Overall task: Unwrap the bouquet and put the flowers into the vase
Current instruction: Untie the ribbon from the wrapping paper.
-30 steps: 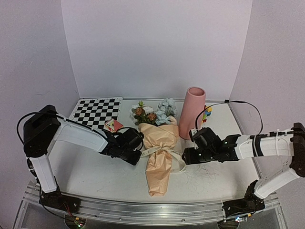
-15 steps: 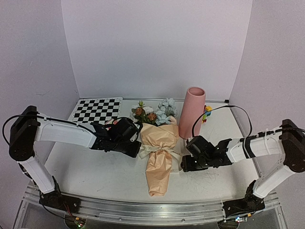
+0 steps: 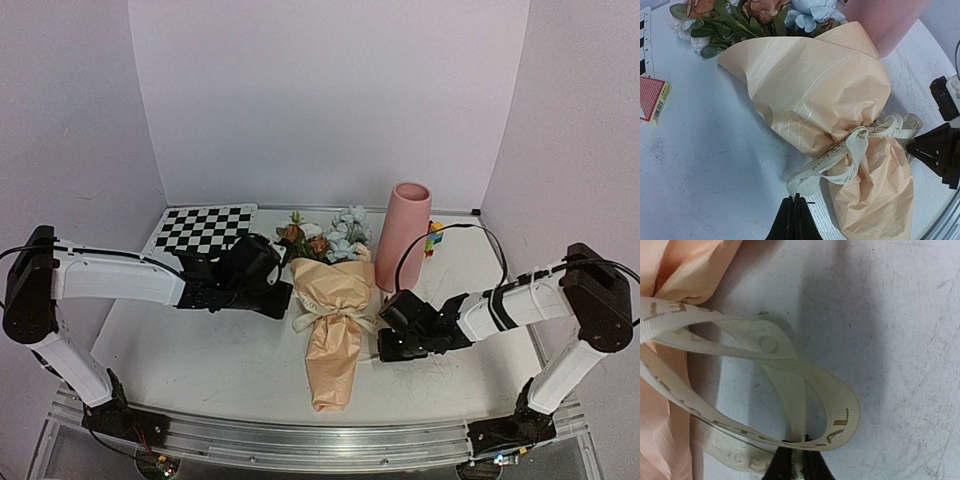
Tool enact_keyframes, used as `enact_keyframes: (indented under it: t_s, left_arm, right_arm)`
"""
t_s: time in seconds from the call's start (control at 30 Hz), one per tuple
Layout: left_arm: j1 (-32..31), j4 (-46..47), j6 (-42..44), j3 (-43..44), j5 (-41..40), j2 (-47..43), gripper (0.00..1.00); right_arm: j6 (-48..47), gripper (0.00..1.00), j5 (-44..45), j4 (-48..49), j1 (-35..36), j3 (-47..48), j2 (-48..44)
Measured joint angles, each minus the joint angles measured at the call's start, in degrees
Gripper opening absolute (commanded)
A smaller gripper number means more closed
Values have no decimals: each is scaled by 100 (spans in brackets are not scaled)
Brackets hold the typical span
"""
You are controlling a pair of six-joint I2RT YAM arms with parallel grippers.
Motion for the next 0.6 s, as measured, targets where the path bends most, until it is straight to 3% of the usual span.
enact_keyframes:
  t_s: [0.6]
  left_arm:
    - [0,-2,-134,-276,-720,-520,0]
  right_arm:
    - [-96,3,1207,-836,-3,-9,-1085]
